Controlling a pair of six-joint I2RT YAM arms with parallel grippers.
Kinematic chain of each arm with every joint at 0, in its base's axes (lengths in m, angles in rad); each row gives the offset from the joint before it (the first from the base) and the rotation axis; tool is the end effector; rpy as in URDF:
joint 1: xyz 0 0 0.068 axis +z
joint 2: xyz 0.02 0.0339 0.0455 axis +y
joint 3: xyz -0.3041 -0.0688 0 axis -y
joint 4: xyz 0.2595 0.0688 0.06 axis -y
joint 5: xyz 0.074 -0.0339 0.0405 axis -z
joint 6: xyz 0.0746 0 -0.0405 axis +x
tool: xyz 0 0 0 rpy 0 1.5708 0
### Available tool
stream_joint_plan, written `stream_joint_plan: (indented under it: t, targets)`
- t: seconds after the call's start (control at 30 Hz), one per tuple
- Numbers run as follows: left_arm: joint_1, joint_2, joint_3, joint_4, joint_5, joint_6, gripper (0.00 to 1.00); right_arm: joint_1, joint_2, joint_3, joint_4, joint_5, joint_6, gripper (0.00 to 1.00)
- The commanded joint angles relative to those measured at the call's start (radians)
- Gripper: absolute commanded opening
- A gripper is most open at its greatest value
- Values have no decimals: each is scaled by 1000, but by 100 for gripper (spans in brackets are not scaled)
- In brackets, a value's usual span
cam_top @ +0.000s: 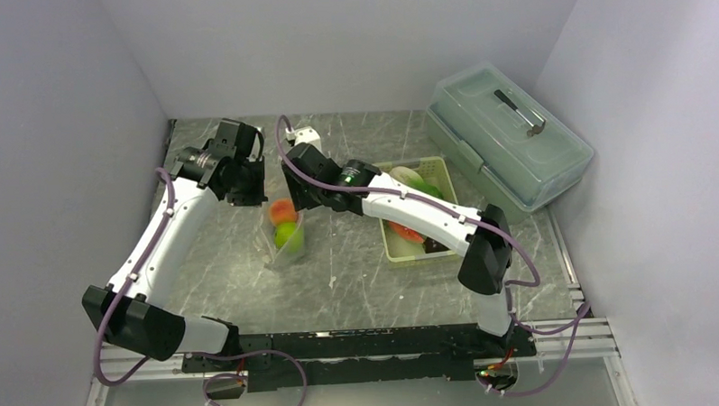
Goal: Place the food in the zip-top bag and seal the zipper
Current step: Adjust the zipper food storage bag at the center of the board.
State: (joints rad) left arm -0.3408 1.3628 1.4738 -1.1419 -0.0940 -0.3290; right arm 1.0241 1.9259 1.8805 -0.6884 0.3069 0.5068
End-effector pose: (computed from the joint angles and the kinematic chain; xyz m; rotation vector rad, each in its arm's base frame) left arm 0.2706 -0.0886 0.3722 -0.0185 2.5993 -0.1209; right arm 0.2768 0.4115 0.3496 -0.4351 2.2629 0.4521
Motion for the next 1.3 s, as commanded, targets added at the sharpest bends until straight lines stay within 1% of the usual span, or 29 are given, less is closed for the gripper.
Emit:
stream_joint_plan:
  t: [0.0,0.07,0.2,0.57,0.7,0.77,1.03,1.27]
  targets:
    - [3,-44,24,13,34,-11,0,5,-15,36,-31,123,-21,41]
    - [3,-46,25,14,35,-13,0,5,-24,29,-36,140,-35,29]
    - [3,-37,36,2,37,-9,0,5,-43,29,-69,204,-70,1]
    - [3,0,134,-63,-11,19,0,5,-123,25,-156,374,-143,0]
    - [3,9,158,-68,0,22,0,5,-149,16,-159,398,-153,0]
    - [3,18,147,-60,11,21,0,5,-156,5,-154,399,-151,0]
    - [3,47,19,19,52,3,0,-20,-148,-73,-147,382,-136,0]
    - [3,80,-18,57,72,0,0,-64,-154,-152,-118,330,-122,0]
